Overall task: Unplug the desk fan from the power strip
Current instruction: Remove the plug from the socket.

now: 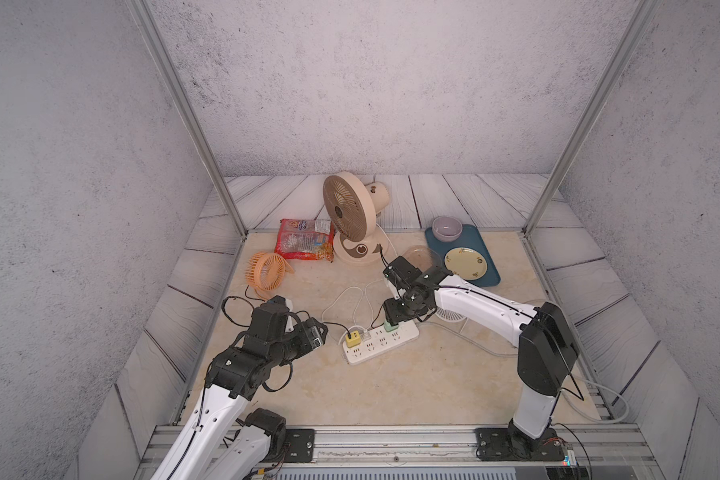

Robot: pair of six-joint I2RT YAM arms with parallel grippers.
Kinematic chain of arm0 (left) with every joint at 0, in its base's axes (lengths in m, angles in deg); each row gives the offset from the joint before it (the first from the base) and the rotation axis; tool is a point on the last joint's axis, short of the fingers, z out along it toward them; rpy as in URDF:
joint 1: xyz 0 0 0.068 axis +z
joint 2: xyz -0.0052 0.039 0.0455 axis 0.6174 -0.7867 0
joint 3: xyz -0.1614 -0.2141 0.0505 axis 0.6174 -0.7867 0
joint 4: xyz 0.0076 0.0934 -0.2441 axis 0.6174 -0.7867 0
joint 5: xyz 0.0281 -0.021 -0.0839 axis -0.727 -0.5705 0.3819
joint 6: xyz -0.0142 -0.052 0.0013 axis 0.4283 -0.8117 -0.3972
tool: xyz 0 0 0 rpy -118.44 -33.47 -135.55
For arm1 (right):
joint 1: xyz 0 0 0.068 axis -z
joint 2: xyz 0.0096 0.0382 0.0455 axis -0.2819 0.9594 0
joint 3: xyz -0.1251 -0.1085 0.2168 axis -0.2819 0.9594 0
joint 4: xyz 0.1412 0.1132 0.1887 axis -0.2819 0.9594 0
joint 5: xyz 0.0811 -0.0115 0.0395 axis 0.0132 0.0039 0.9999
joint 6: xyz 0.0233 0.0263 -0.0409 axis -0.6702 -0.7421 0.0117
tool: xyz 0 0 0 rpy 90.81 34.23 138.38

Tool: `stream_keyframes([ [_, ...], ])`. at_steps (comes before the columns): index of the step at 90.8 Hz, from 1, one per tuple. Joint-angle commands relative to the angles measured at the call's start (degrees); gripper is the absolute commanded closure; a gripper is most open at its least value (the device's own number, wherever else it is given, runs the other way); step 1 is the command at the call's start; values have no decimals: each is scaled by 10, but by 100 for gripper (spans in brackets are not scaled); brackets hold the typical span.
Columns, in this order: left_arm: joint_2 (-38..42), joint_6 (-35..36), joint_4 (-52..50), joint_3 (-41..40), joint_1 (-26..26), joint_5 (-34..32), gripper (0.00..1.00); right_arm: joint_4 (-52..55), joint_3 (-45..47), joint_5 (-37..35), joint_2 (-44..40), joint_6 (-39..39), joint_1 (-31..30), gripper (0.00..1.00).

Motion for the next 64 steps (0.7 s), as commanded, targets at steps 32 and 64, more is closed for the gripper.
stream_keyframes([
  [32, 0, -13, 3, -14, -13, -7, 18, 25, -35, 6, 77, 24, 2, 28],
  [64, 1, -85, -10, -50, -75, -26, 22, 26, -62, 13, 115, 34, 2, 49],
])
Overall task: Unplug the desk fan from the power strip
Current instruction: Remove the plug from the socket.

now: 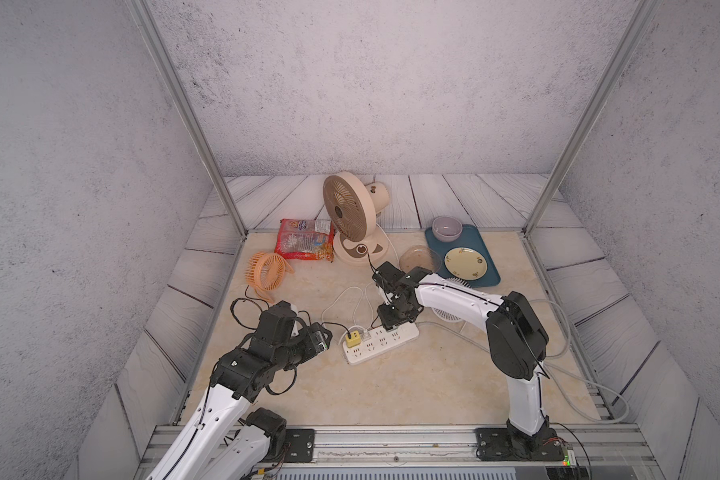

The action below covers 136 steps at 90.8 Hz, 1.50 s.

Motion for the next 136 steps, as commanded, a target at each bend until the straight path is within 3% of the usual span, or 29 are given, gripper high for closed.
stream_keyframes([
  [1, -3, -41, -18, -21, -28, -20, 22, 13, -8, 6, 10, 8, 2, 50],
  [19, -13, -135, 16, -59, -109, -75, 22, 0, 11, 18, -2, 5, 1, 66],
  [37, -30, -230, 98, -106, -170, -115, 25, -6, 8, 27, -1, -6, -13, 70],
  [61, -27, -270, 162, -157, -173, -148, 38, -17, 16, 42, -6, -31, -30, 71],
  [90, -40, -308, 242, -213, -173, -153, 38, -20, 5, 54, 0, -45, -50, 71],
  [136, -133, -334, 318, -226, -172, -122, 44, -13, -5, 58, 7, -43, -55, 71],
])
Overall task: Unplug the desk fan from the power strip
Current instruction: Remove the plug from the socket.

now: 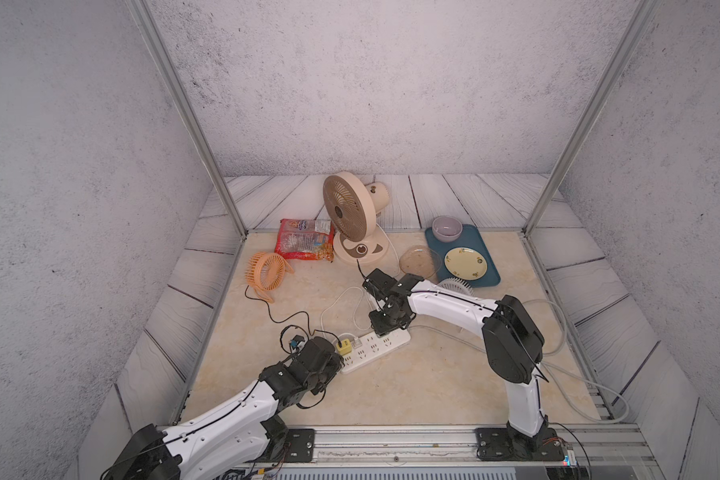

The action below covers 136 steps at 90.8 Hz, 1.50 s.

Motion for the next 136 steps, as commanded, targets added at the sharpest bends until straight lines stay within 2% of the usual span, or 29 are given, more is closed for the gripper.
stream_keyframes([
  [1, -27, -7, 34, 1, -2, 16, 44, 7, -8, 44, 7, -11, -8, 71],
  [16, -76, -5, 54, 13, -1, 48, 45, 10, -11, 45, 5, -10, -9, 71],
  [32, -117, -18, 57, 18, -2, 71, 54, 7, -5, 47, -3, -11, -10, 71],
  [60, -147, -81, -58, 16, -2, 83, 65, -20, 1, 50, -43, -5, -10, 72],
  [81, -191, -113, -95, 5, -3, 100, 63, -46, 15, 39, -74, 4, -10, 73],
  [100, -237, -99, -119, 32, -3, 106, 59, -61, 44, 35, -86, 18, -11, 73],
  [121, -254, -108, -154, 37, -3, 106, 59, -69, 61, 27, -99, 50, -14, 72],
  [136, -298, -104, -172, 53, -2, 120, 60, -82, 66, 36, -112, 57, -14, 72],
])
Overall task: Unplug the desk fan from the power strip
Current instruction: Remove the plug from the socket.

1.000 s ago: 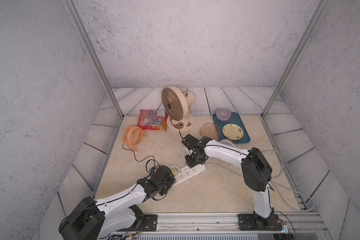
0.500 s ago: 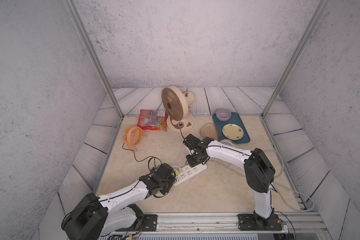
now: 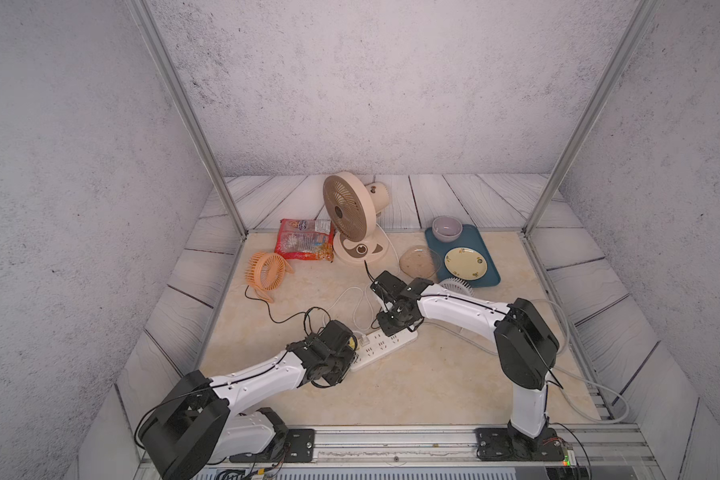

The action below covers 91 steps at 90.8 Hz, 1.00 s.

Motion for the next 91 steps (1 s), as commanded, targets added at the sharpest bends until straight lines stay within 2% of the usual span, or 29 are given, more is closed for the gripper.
stream_keyframes([
  [1, -94, -11, -166, -51, -3, 30, 60, -37, -7, 77, -59, 16, -21, 72],
  [37, -112, -11, -160, -57, -3, 43, 64, -89, 36, 108, -97, -8, -16, 71],
  [52, -106, -13, -178, -58, -3, 39, 64, -44, 14, 43, -87, 17, -21, 72],
  [72, -98, -12, -189, -59, -3, 35, 64, -41, 16, 18, -97, 7, -18, 72],
  [91, -84, -18, -196, -66, -3, 30, 64, -34, -3, 6, -95, 2, 9, 72],
])
